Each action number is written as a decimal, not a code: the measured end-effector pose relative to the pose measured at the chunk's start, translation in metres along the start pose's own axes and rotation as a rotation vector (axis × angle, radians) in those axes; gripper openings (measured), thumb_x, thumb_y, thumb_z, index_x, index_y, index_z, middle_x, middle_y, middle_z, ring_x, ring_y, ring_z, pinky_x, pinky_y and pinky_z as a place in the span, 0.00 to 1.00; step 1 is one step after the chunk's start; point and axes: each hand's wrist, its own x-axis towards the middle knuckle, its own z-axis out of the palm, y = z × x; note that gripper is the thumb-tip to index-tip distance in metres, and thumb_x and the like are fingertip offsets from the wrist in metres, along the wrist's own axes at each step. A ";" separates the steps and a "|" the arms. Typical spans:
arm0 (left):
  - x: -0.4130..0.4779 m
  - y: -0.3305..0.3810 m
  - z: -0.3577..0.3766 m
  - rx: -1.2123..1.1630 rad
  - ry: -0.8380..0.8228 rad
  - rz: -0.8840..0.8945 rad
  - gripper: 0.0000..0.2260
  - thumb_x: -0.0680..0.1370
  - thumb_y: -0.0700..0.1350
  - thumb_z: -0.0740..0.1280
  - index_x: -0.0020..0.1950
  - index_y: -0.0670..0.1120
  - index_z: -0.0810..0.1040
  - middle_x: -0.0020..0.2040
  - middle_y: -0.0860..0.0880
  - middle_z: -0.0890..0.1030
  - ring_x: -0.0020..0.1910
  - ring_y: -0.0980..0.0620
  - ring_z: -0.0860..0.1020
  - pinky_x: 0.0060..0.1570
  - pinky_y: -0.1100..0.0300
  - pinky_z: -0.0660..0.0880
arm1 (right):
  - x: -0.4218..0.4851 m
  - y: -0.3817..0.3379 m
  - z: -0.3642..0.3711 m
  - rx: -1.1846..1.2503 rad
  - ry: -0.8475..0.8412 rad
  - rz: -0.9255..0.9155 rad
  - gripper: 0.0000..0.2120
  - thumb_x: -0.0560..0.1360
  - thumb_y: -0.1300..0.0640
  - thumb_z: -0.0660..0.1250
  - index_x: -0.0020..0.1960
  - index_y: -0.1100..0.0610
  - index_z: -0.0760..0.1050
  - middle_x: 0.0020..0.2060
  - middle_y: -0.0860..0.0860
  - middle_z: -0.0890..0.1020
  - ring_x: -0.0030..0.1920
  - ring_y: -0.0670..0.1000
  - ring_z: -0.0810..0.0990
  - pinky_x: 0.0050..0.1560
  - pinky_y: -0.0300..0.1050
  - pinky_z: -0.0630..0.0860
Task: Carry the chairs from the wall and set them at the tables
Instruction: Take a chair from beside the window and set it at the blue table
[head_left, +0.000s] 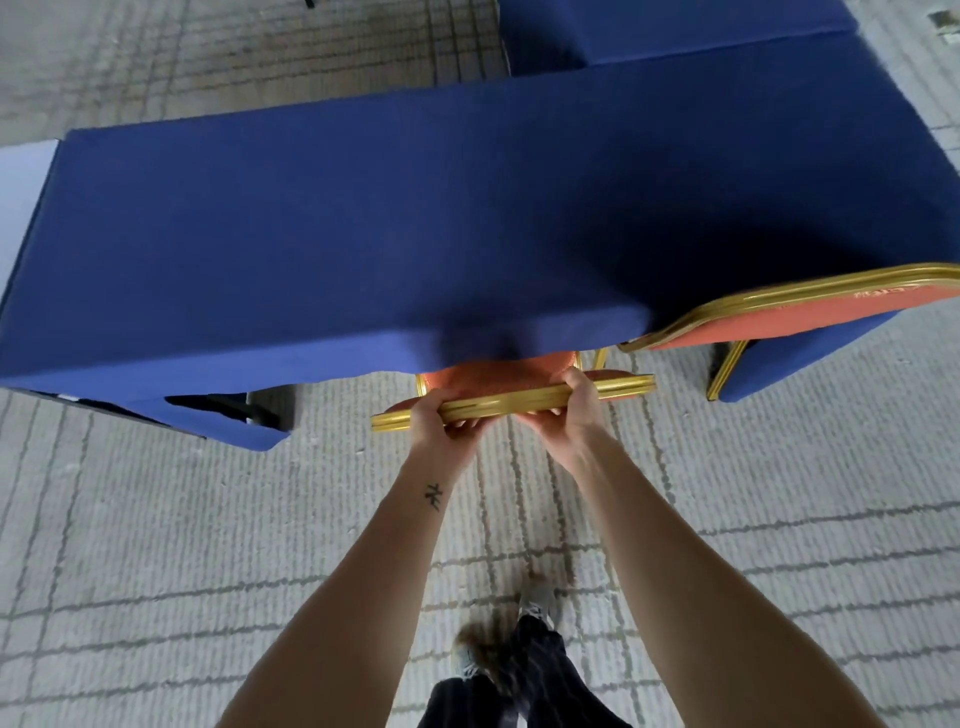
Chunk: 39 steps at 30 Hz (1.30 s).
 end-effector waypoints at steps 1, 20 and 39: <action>0.005 0.002 0.007 0.000 -0.011 -0.003 0.13 0.73 0.33 0.62 0.56 0.34 0.76 0.59 0.34 0.79 0.59 0.32 0.78 0.59 0.29 0.72 | 0.005 -0.006 0.004 -0.002 -0.003 -0.005 0.06 0.73 0.60 0.63 0.49 0.60 0.75 0.48 0.61 0.80 0.50 0.61 0.81 0.58 0.65 0.77; 0.076 0.035 0.087 0.004 -0.013 -0.042 0.15 0.71 0.31 0.64 0.57 0.38 0.73 0.57 0.34 0.76 0.59 0.32 0.78 0.55 0.30 0.75 | 0.075 -0.075 0.055 0.028 -0.067 0.024 0.04 0.70 0.63 0.63 0.45 0.60 0.70 0.41 0.58 0.76 0.47 0.61 0.79 0.57 0.64 0.77; -0.008 0.006 0.042 0.432 -0.022 0.115 0.09 0.81 0.52 0.65 0.58 0.50 0.77 0.61 0.47 0.80 0.60 0.47 0.79 0.60 0.50 0.76 | -0.029 -0.011 0.036 -0.619 -0.310 -0.137 0.16 0.82 0.54 0.61 0.68 0.58 0.71 0.57 0.54 0.82 0.55 0.49 0.82 0.59 0.46 0.78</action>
